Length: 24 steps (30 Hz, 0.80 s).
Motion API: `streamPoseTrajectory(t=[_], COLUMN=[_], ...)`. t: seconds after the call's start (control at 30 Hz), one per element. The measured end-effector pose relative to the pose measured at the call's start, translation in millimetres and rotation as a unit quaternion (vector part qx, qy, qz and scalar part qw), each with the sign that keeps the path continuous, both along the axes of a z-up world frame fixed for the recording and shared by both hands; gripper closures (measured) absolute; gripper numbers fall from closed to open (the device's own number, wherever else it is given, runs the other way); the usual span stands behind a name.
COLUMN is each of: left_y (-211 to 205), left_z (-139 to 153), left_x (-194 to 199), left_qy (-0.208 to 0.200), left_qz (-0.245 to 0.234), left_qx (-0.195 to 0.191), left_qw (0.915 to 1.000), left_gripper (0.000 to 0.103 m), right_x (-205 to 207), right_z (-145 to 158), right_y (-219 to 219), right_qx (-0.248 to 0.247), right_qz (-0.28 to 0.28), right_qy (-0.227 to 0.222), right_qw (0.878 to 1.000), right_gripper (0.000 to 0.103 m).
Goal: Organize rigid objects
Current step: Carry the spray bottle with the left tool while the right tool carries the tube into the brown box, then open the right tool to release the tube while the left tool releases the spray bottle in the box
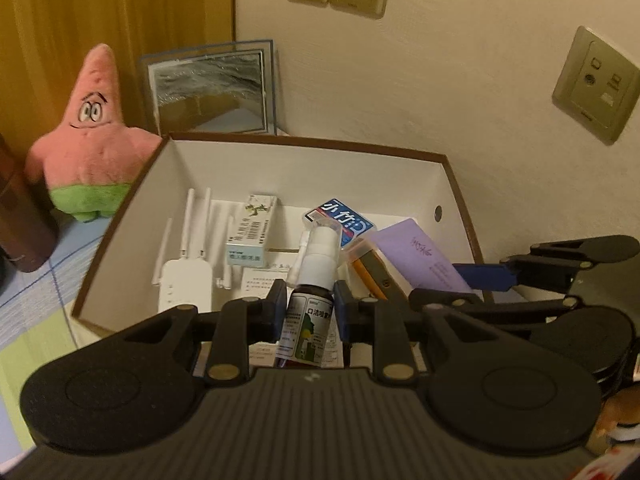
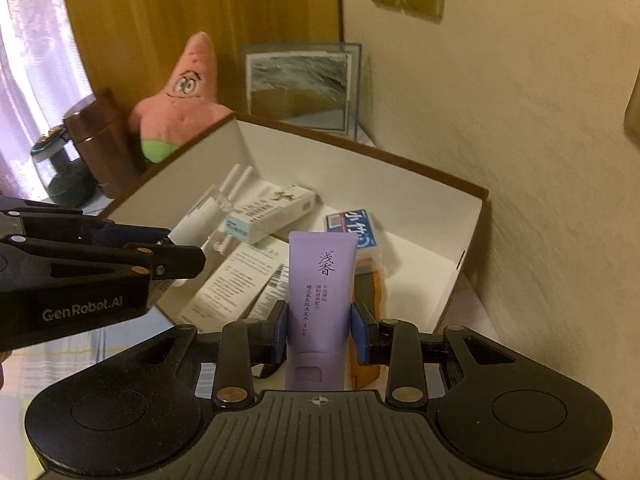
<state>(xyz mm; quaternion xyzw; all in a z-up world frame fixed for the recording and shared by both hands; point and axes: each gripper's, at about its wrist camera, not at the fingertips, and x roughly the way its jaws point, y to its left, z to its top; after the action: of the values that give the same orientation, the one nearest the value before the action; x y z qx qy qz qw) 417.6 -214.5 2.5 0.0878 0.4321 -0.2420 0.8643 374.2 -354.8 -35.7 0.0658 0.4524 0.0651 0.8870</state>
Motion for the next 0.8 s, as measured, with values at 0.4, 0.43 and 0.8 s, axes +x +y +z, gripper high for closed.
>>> streamPoseTrajectory(t=[0.4, 0.43, 0.8], left_y=[-14, -14, -17], left_z=[-36, -39, -61], left_x=[39, 41, 53], left_qy=[0.039, 0.042, 0.069], left_qz=[-0.007, -0.007, -0.008], left_qx=[0.038, 0.041, 0.057], left_qw=[0.9985, 0.9983, 0.9960], left_gripper=[0.082, 0.082, 0.082], right_x=[32, 33, 45], right_z=[-31, -34, -46], right_y=[-4, -4, -4], right_qx=[-0.007, -0.010, -0.020], right_qz=[-0.017, -0.016, -0.010], right_qy=[0.063, 0.066, 0.087], right_qw=[0.998, 0.998, 0.996], right_gripper=[0.073, 0.073, 0.073])
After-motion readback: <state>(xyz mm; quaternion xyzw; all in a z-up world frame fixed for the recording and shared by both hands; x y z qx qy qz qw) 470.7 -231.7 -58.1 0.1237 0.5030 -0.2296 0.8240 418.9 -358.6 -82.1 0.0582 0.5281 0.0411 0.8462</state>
